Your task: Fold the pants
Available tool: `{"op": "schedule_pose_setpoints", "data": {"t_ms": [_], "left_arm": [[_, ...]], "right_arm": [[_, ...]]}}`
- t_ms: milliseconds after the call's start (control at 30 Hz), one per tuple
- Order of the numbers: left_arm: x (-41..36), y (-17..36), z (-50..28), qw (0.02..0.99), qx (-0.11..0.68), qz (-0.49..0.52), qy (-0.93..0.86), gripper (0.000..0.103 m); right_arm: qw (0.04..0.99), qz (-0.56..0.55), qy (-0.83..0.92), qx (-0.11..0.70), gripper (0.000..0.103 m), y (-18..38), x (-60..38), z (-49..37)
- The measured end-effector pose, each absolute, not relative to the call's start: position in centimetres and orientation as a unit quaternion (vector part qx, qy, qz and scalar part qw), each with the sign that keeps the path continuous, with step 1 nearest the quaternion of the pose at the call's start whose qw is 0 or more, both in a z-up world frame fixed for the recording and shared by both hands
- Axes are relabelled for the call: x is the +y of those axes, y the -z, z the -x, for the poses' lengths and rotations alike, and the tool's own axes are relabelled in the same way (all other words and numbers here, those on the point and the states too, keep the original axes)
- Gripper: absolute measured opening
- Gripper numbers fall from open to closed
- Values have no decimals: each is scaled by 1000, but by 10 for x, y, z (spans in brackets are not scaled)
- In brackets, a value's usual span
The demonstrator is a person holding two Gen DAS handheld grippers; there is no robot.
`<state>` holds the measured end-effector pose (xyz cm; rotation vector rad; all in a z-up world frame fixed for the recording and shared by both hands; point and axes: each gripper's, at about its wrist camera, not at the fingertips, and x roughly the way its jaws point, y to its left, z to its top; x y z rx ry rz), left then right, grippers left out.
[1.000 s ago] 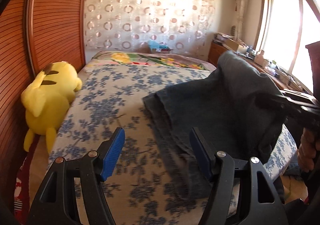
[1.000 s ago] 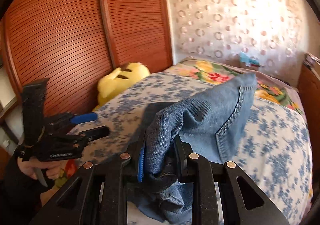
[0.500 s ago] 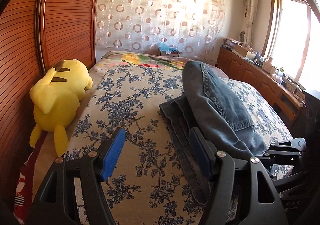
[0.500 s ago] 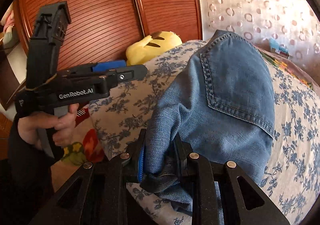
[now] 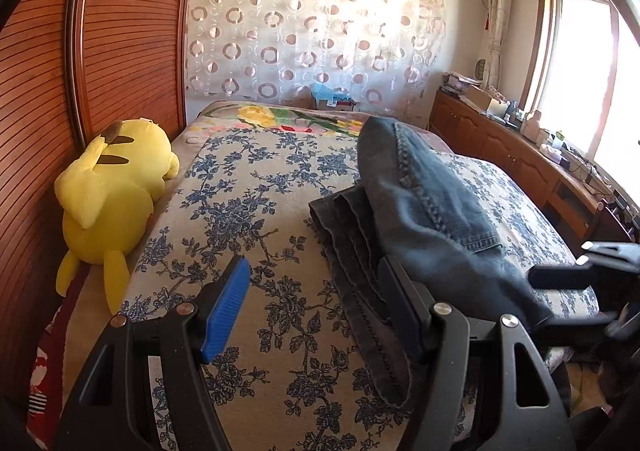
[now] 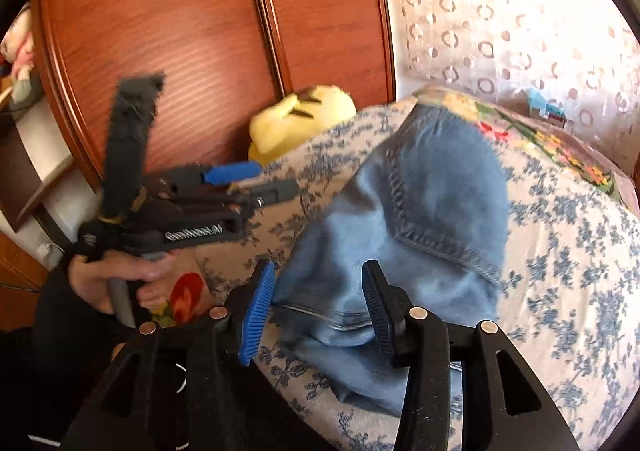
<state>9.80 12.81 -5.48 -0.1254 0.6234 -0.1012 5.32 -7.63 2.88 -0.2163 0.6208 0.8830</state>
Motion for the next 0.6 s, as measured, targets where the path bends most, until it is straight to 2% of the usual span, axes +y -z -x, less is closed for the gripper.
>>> {"op": "schedule_pose_setpoints", "data": {"t_ms": [233, 600], "left_arm": [[115, 47, -93, 950, 299, 62, 64, 68], [73, 37, -86, 947, 298, 33, 113, 68]], "right_arm": [[890, 92, -360, 265, 47, -42, -115, -50], [883, 92, -324, 327, 47, 6, -93, -58]]}}
